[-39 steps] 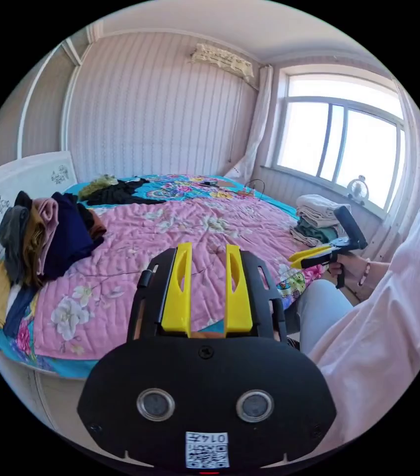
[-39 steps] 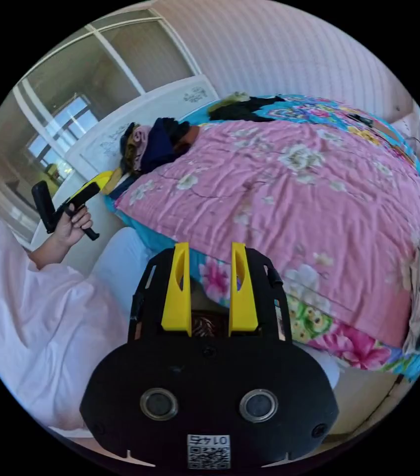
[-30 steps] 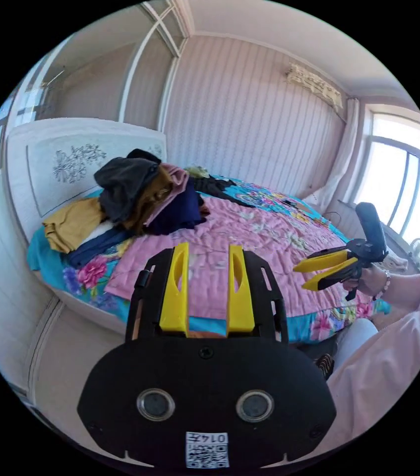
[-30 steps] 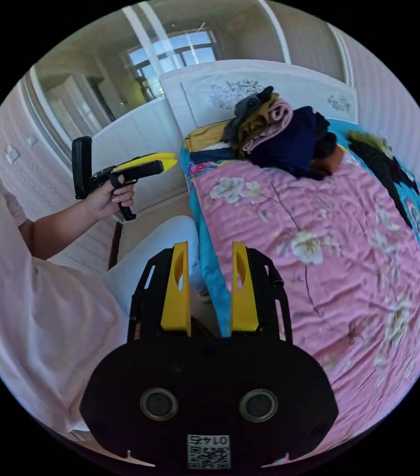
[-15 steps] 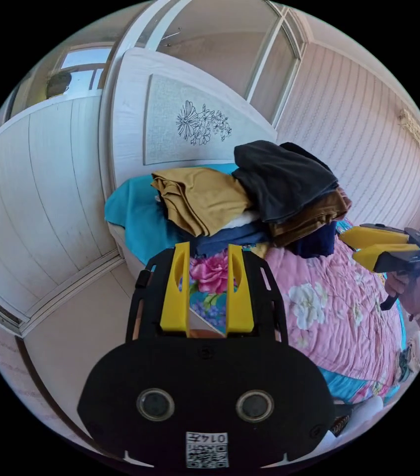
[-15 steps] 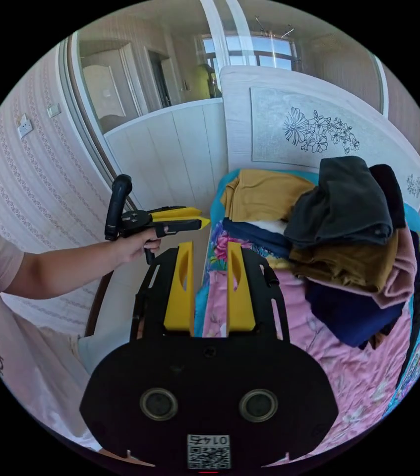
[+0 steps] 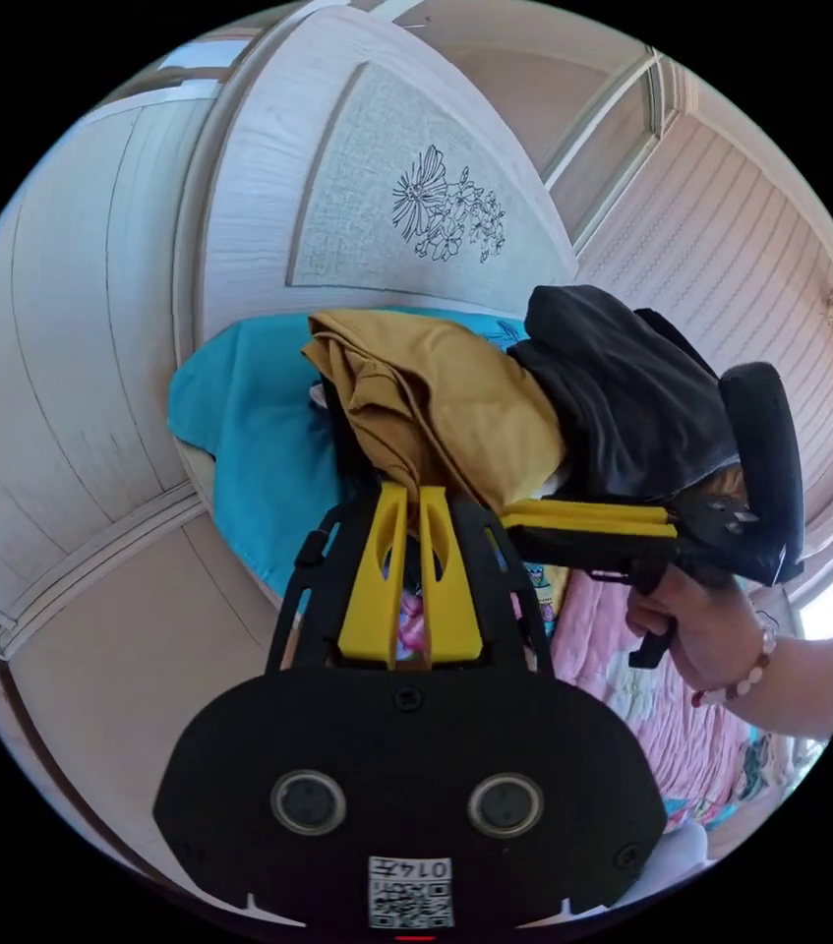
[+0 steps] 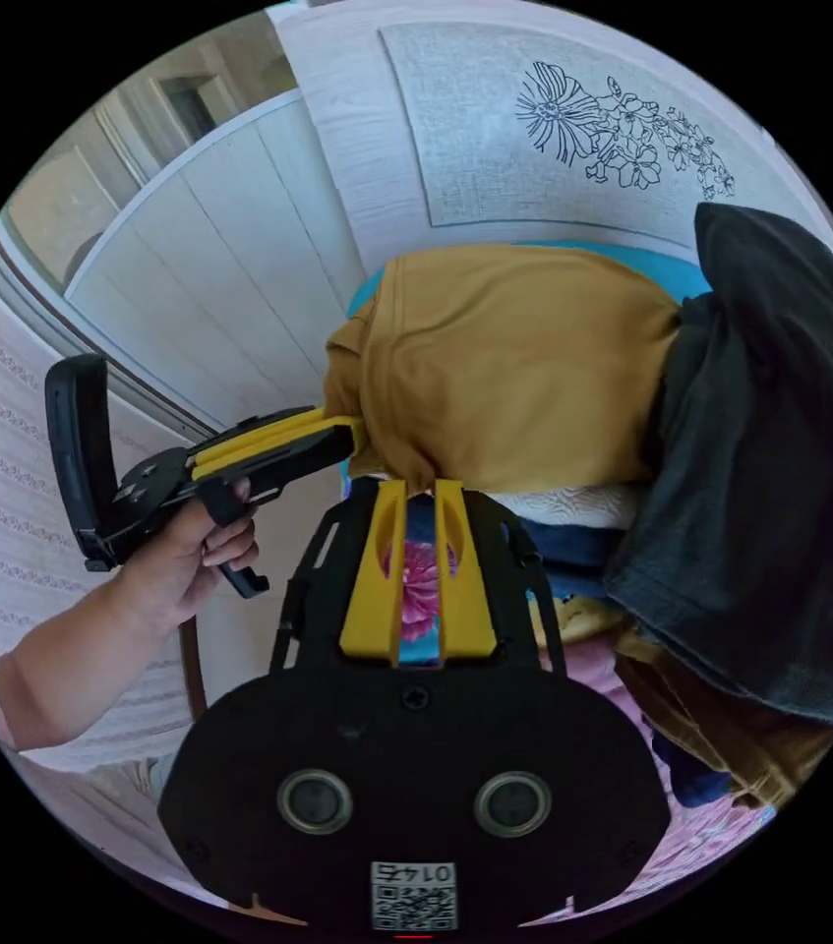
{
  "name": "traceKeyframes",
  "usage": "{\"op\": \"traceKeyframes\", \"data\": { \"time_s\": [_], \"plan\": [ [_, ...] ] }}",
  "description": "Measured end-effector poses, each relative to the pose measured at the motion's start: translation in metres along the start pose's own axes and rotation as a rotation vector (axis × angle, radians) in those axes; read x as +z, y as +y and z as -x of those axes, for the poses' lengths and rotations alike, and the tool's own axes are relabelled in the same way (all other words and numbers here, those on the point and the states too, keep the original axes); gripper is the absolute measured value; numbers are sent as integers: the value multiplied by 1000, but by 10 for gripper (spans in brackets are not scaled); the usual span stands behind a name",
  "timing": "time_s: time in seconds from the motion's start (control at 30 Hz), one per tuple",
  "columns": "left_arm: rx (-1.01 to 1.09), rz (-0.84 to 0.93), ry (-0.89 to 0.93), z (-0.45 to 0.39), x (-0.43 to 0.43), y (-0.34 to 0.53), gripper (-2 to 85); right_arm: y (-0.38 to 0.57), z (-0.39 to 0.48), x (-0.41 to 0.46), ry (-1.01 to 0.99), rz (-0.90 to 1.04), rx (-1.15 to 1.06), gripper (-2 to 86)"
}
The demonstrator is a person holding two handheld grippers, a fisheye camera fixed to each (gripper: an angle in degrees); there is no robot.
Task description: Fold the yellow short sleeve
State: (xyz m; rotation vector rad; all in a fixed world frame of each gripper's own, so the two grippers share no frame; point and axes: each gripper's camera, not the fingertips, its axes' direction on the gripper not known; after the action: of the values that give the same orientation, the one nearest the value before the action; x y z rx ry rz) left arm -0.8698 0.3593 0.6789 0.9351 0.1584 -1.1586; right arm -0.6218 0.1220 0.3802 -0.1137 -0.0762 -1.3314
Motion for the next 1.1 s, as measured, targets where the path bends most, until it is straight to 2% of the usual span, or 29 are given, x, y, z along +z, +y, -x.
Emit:
{"op": "traceKeyframes", "data": {
  "time_s": [0.23, 0.3, 0.47, 0.63, 0.8, 0.87, 0.97, 1.1],
  "plan": [
    [190, -181, 156, -40, -78, -10, -10, 68, -21, -103, -98, -244, -45, 12],
    [277, -284, 188, -70, -117, -13, -10, 108, -23, -138, -174, -327, -81, 10],
    [452, -414, 294, -135, -193, -15, -10, 212, -23, -207, -371, -562, -121, 9],
    [626, -351, 440, -211, -226, -11, -9, 345, -43, -259, -433, -749, -49, 8],
    [744, -186, 637, -308, -203, -8, -8, 503, -67, -300, -300, -852, 90, 8],
    [771, -184, 574, -337, -196, -7, -9, 560, -76, -314, -214, -915, 174, 8],
    [740, -186, 629, -368, -182, -14, -9, 661, -88, -333, -161, -1036, 332, 8],
    [681, -192, 629, -405, -163, -33, -10, 781, -70, -333, 42, -1036, 516, 10]
  ]
}}
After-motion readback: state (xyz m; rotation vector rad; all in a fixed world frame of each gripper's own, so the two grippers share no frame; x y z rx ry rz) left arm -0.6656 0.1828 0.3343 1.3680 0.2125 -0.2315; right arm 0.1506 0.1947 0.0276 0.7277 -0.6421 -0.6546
